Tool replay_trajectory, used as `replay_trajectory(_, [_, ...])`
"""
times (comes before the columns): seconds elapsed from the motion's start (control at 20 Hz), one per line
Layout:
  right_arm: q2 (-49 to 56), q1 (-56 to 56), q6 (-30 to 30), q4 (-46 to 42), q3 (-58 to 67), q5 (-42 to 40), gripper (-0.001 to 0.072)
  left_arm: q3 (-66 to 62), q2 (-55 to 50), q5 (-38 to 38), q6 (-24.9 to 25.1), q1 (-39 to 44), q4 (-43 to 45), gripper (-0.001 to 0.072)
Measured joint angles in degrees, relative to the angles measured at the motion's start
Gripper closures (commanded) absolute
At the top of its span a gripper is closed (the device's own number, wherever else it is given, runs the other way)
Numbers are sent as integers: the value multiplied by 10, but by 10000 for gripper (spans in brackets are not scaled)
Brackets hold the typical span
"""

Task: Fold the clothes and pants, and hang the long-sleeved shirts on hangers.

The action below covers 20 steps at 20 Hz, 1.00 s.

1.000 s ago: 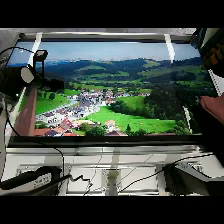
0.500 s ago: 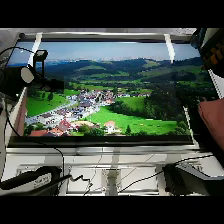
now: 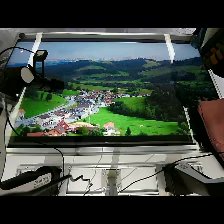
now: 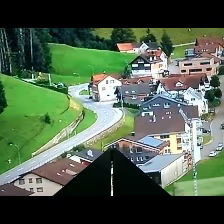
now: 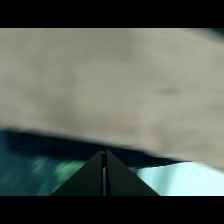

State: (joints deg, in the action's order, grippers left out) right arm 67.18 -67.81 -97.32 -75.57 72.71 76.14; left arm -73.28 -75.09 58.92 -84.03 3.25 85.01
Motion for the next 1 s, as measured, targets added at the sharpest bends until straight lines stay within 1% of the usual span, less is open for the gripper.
replay_trajectory(0.15, [0, 139, 20, 34, 1, 9, 696, 0, 0, 0, 0, 0, 0, 699])
replay_trajectory(0.35, [-1, 392, 38, 46, 9, -1, 696, 0, 0, 0, 0, 0, 0, 699])
replay_trajectory(0.5, [-1, 588, 54, 19, 13, -36, 696, 0, 0, 0, 0, 0, 0, 699])
replay_trajectory(0.65, [-1, 732, 59, -46, 14, -77, 695, 0, 0, 0, 0, 0, 0, 699])
replay_trajectory(0.8, [-1, 800, 56, -90, 15, -94, 695, 0, 0, 0, 0, 0, 0, 699])
replay_trajectory(1.0, [-1, 831, 54, -106, 15, -99, 695, 0, 0, 0, 0, 0, 0, 699])
